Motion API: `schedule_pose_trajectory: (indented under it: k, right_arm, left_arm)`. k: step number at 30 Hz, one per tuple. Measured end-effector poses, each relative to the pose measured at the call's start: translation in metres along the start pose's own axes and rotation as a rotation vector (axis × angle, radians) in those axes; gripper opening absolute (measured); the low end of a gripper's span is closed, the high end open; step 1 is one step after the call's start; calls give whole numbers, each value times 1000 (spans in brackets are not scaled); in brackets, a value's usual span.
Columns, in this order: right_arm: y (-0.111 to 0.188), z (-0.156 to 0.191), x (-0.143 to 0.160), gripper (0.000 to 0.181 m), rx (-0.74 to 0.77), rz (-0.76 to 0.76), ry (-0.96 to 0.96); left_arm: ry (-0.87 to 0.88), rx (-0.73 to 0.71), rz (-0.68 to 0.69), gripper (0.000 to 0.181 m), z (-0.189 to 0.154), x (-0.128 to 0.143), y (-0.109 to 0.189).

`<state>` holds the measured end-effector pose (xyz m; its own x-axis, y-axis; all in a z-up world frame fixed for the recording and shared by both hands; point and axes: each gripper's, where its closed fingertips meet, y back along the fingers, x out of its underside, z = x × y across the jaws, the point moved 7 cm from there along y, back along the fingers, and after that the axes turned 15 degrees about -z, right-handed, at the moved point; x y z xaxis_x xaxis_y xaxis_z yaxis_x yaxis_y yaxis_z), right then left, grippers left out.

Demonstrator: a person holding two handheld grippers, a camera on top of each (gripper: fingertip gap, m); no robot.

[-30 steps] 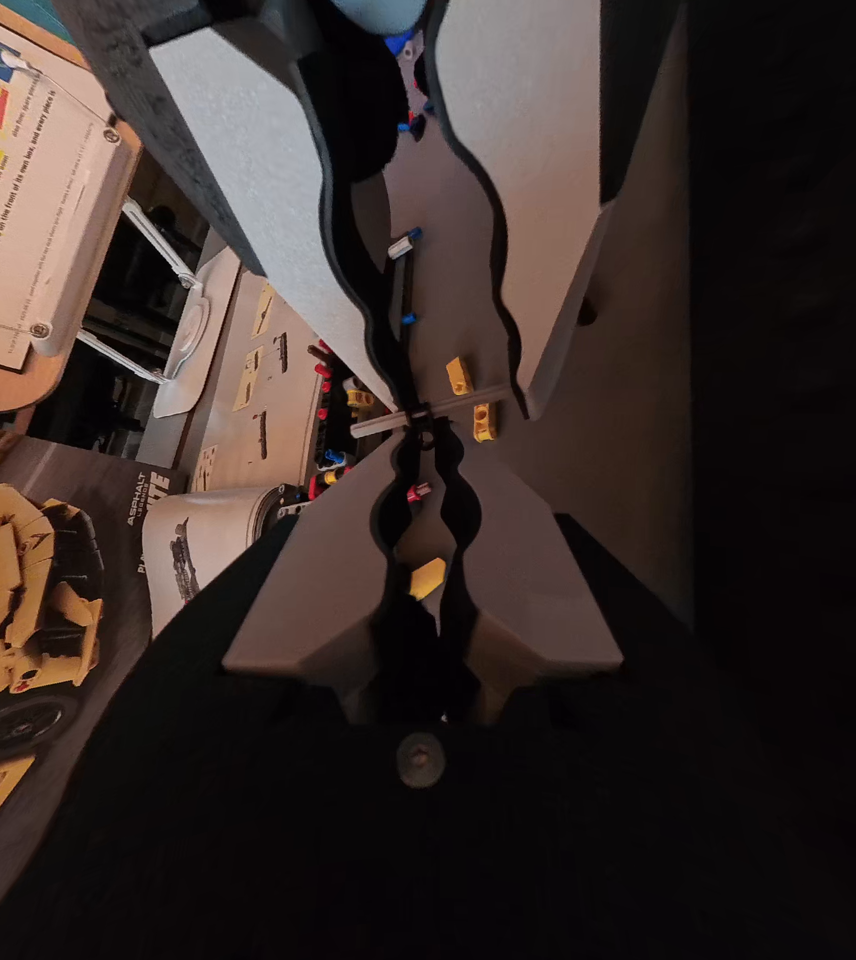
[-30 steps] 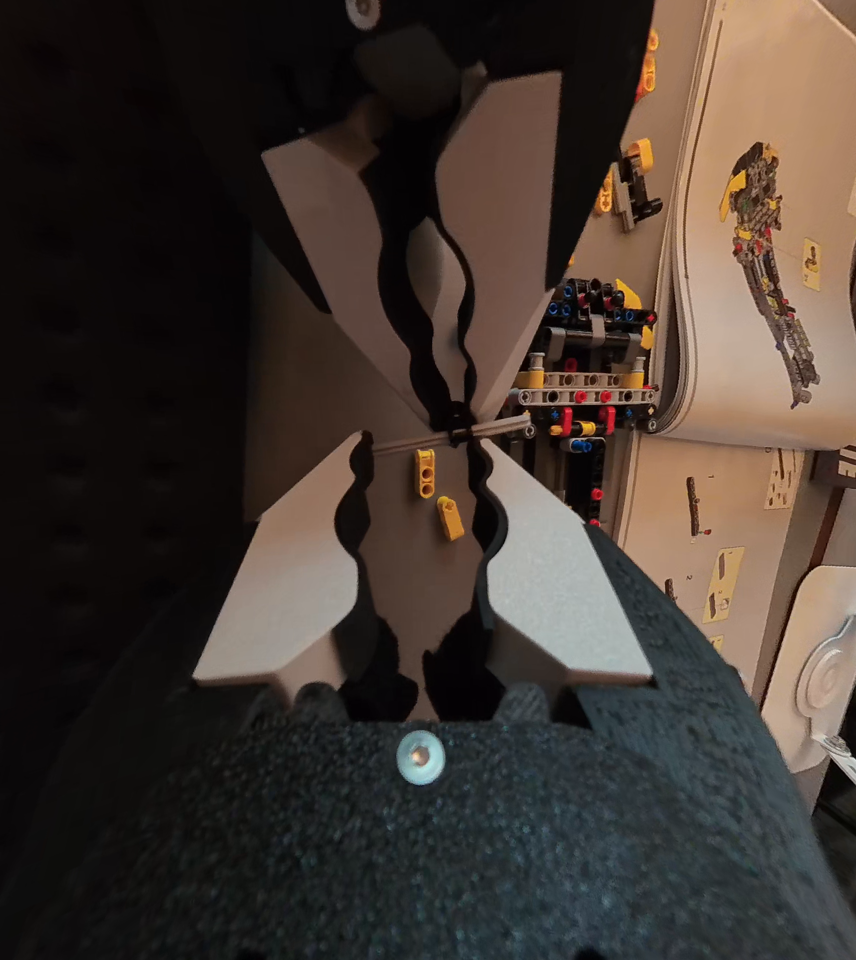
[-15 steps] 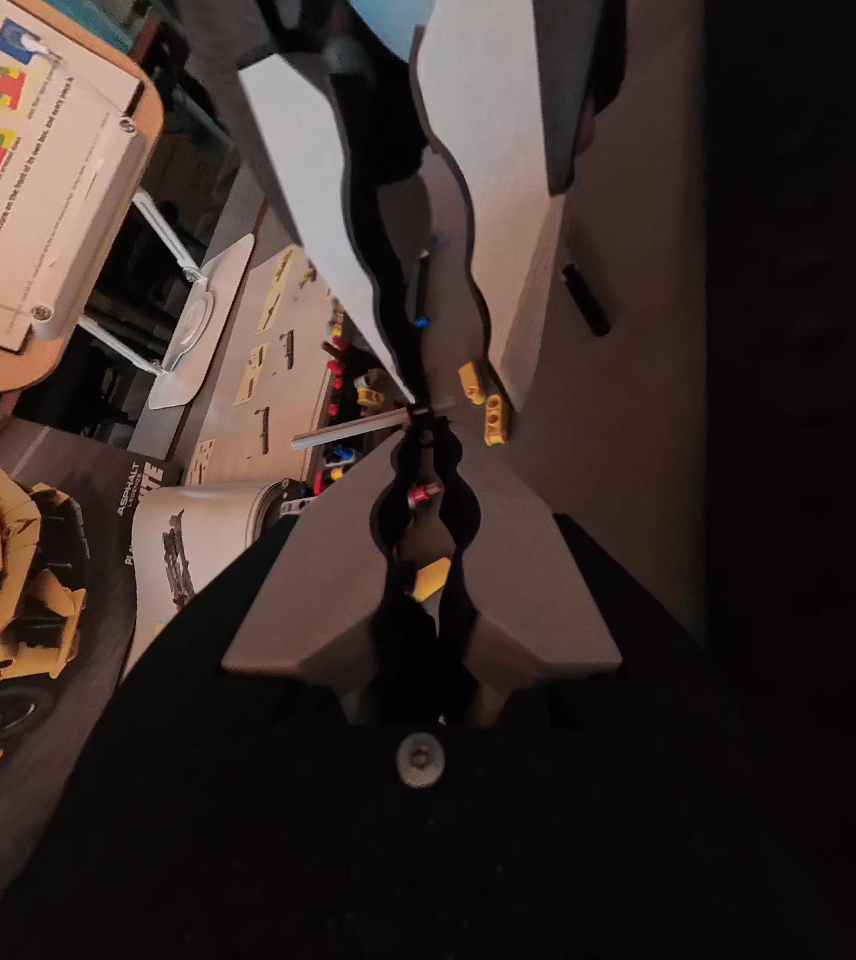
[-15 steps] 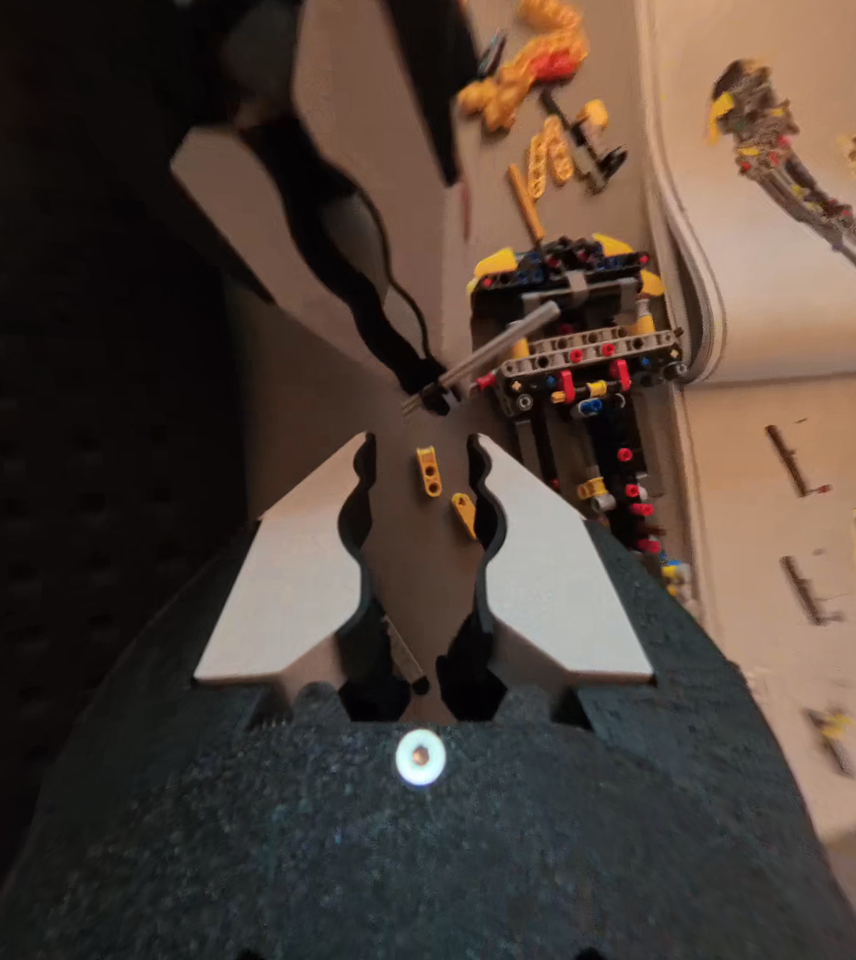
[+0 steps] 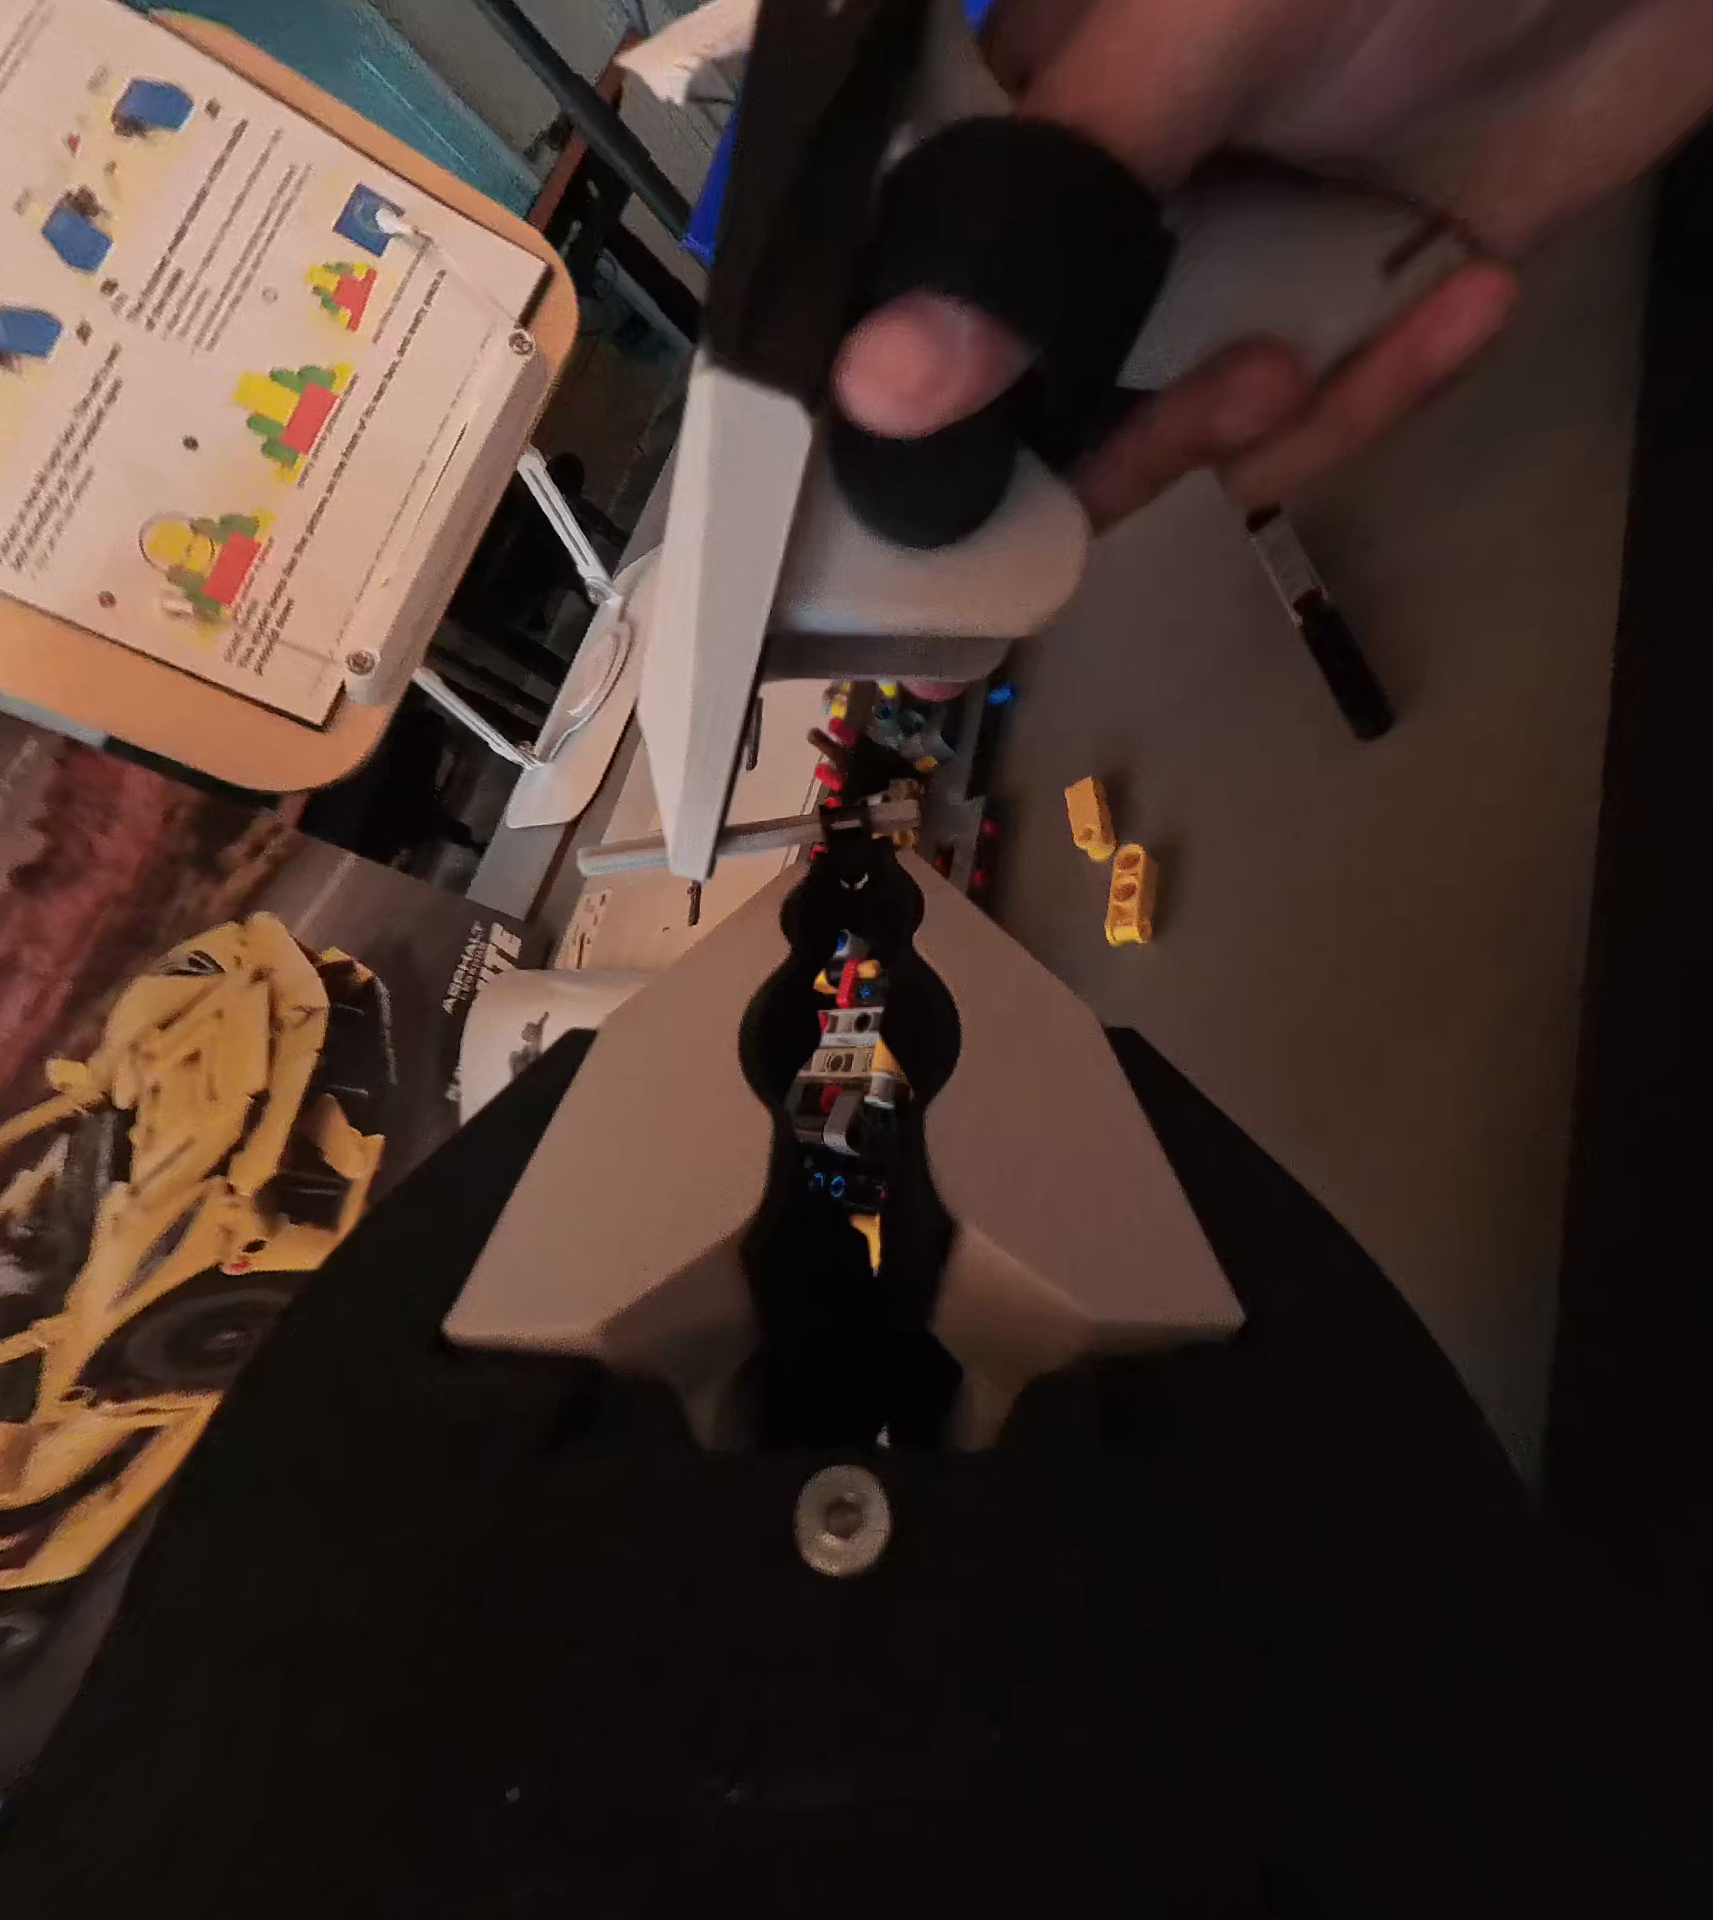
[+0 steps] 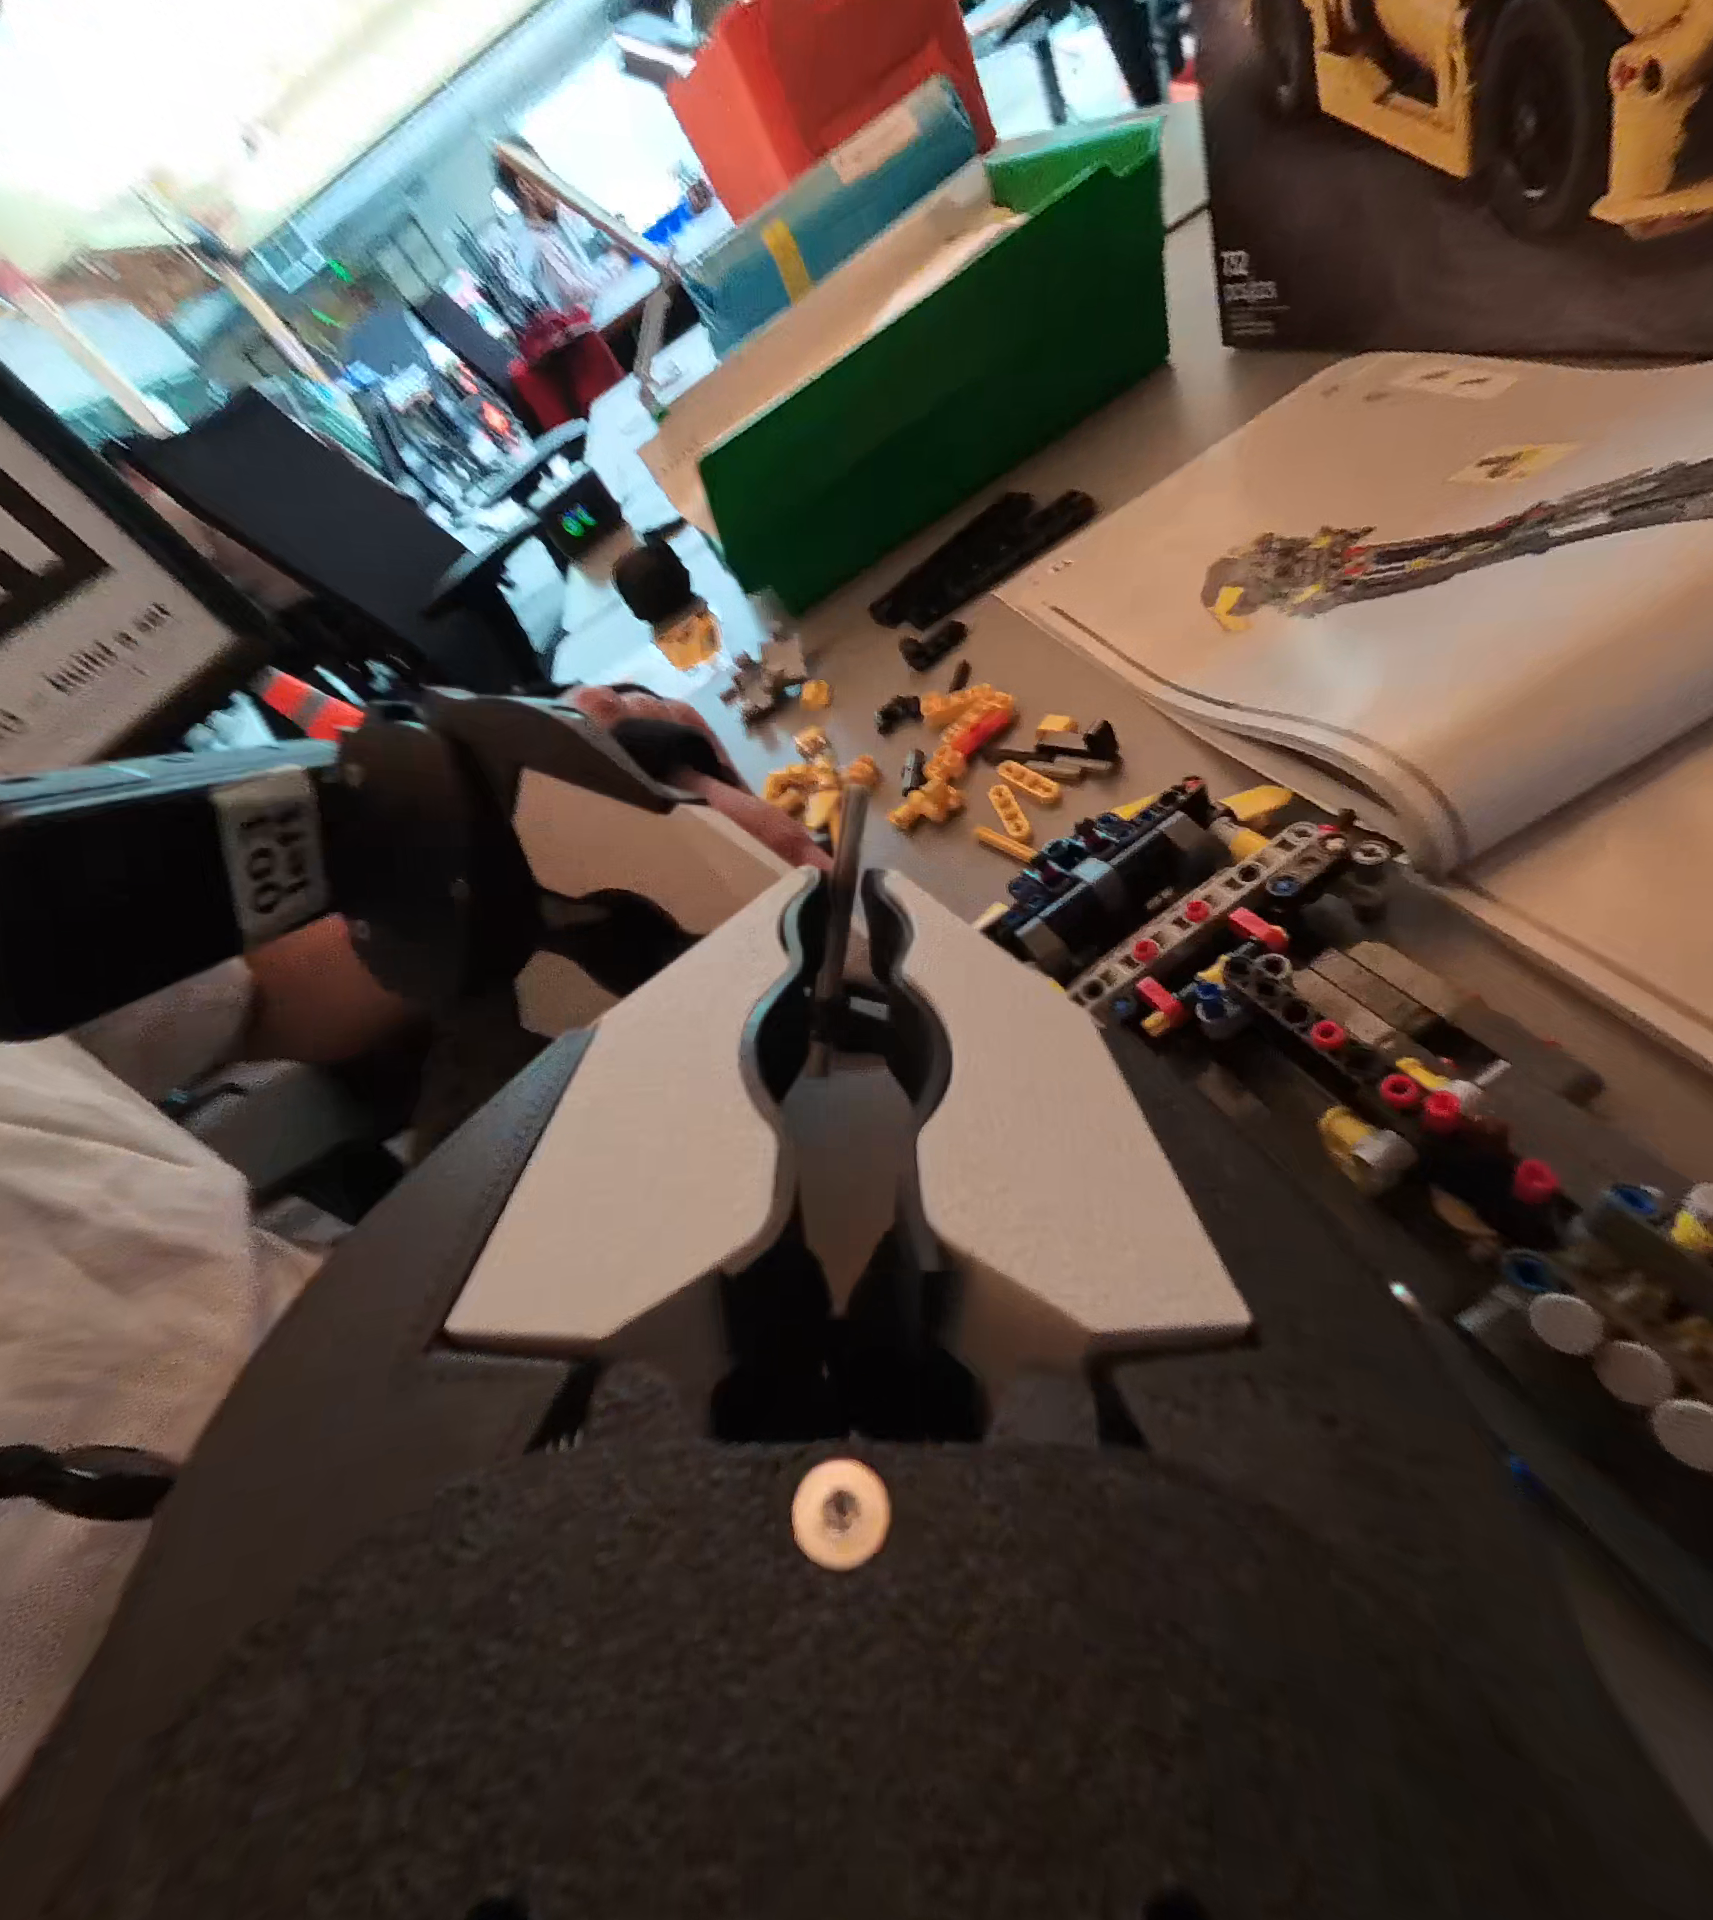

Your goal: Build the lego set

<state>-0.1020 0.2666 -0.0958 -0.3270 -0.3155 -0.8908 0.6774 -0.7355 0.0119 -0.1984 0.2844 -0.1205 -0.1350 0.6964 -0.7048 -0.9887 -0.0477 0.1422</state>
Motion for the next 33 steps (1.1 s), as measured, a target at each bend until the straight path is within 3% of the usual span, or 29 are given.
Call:
schedule_pose_trajectory:
  k: [3,5,10,13,16,21,26,30,33]
  right_arm:
    - [5,4,4,4,0,42,101]
    - [11,8,4,3,16,56,275]
    - [24,41,2,3,-88,-102,839]
    - [29,54,6,3,-111,-105,952]
    - [32,66,12,3,-132,-141,1081]
    - [32,75,14,4,-165,-203,1104]
    - [34,68,13,4,-143,-223,1025]
    - [38,55,11,18,-23,-234,705]
    - [44,51,5,40,-101,-211,401]
  left_arm:
    - [-43,24,19,5,-7,1,-2]
    - [70,51,26,4,-6,3,-3]
    - [687,224,-121,18,10,-1,5]
    - [1010,385,-224,25,17,-5,12]
    - [1183,506,-323,18,20,-13,18]
    - [1225,595,-353,8,16,-17,21]
    - [1138,531,-346,8,19,-14,20]
    - [903,365,-343,7,25,-14,20]
    - [686,236,-347,7,27,-18,21]
